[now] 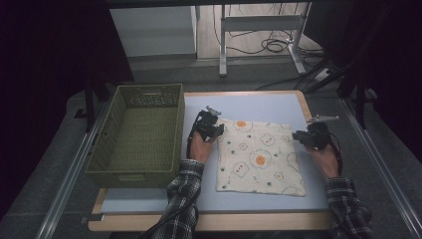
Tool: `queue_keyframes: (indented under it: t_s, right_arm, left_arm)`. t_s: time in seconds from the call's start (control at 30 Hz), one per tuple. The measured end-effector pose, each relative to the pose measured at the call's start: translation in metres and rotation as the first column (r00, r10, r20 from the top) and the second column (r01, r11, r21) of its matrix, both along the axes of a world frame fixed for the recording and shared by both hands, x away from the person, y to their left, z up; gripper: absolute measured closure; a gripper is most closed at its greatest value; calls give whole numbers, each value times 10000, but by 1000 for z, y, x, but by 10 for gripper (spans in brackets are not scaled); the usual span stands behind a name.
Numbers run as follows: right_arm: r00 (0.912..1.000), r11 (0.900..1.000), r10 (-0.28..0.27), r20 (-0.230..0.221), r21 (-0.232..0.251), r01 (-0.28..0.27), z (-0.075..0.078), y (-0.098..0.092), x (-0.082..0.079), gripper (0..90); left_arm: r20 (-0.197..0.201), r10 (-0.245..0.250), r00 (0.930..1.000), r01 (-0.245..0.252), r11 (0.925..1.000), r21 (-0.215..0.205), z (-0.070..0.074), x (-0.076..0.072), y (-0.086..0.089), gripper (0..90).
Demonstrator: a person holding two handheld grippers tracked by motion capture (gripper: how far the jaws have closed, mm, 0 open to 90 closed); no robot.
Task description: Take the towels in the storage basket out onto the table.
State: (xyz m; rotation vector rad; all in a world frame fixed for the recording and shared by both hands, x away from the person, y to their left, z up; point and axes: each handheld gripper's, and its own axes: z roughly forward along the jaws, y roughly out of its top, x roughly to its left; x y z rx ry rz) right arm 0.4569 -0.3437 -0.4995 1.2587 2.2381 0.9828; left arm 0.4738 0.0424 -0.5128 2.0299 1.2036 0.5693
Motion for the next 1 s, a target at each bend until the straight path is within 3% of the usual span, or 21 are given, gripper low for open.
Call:
queue_keyframes:
  t_s: [0.23,0.67,0.87,0.93,1.0]
  right_arm:
    - [9990,9990,-438,-54,-83,438,-5,6,24,772]
    - [9977,9974,-652,-158,-313,647,-12,18,53,766]
    - [9976,9966,-658,-232,-504,645,-15,20,57,772]
    - [9974,9969,-650,-305,-455,635,-15,21,57,805]
    - [9971,9977,-602,-461,-328,588,-15,21,56,856]
  left_arm:
    - [-70,140,9999,-140,9999,-78,-8,11,2,552]
    - [-67,461,9989,-462,9987,-218,-19,25,6,517]
    - [-143,276,9995,-273,9994,205,-24,32,-2,503]
    - [-166,112,9998,-113,9999,-14,-25,33,-4,541]
    - [-287,-151,9995,143,9995,-276,-25,33,-8,675]
